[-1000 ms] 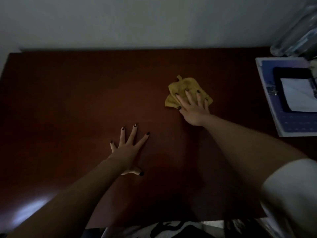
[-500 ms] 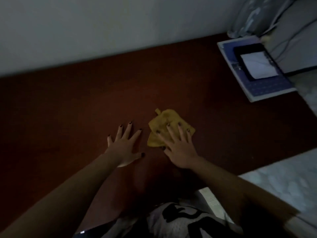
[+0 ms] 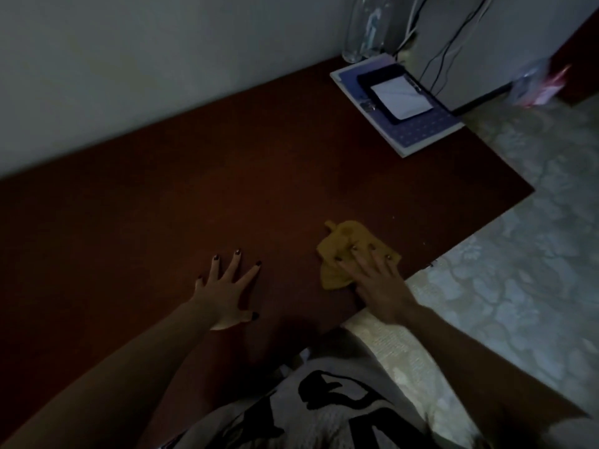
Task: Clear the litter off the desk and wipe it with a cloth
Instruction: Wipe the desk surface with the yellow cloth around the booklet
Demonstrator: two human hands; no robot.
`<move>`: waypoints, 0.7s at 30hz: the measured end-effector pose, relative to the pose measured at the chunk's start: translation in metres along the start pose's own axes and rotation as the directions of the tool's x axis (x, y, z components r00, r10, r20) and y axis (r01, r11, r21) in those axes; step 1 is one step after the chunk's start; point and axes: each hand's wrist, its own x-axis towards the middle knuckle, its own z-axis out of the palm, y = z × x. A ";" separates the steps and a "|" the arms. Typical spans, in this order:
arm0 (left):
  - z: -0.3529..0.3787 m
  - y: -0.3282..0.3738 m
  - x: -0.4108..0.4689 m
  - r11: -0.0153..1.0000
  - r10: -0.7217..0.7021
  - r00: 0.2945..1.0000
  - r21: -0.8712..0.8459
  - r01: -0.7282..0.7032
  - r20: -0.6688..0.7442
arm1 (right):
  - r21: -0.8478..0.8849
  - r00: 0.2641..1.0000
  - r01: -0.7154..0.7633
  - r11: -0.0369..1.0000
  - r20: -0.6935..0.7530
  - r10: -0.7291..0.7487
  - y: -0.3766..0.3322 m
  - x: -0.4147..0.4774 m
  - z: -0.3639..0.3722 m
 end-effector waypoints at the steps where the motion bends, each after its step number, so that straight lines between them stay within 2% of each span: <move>1: 0.002 -0.002 -0.001 1.000 0.004 1.000 0.016 -0.004 0.001 | 0.013 0.998 -0.060 0.998 0.022 0.060 0.012 0.003 -0.004; 4: 0.014 -0.009 -0.003 0.999 0.023 1.000 0.022 -0.023 -0.015 | 0.097 0.976 -0.213 0.972 0.070 0.207 0.027 0.011 -0.011; 6: 0.020 -0.012 -0.003 0.999 0.040 0.998 0.022 -0.039 -0.041 | 0.103 0.965 -0.252 0.962 0.100 0.243 0.017 0.010 -0.008; 12: 0.026 -0.013 0.001 0.995 0.072 0.995 -0.059 -0.076 -0.074 | -0.035 0.993 -0.041 0.999 0.112 0.045 -0.031 -0.025 0.019; 16: 0.029 -0.011 0.000 0.994 0.085 0.989 -0.061 -0.092 -0.117 | -0.044 0.990 0.127 0.991 0.059 -0.125 -0.063 -0.045 0.031; 21: 0.018 -0.013 0.002 0.975 0.061 0.978 -0.196 -0.102 -0.201 | -0.052 0.980 0.200 0.978 0.001 -0.200 -0.057 -0.038 0.022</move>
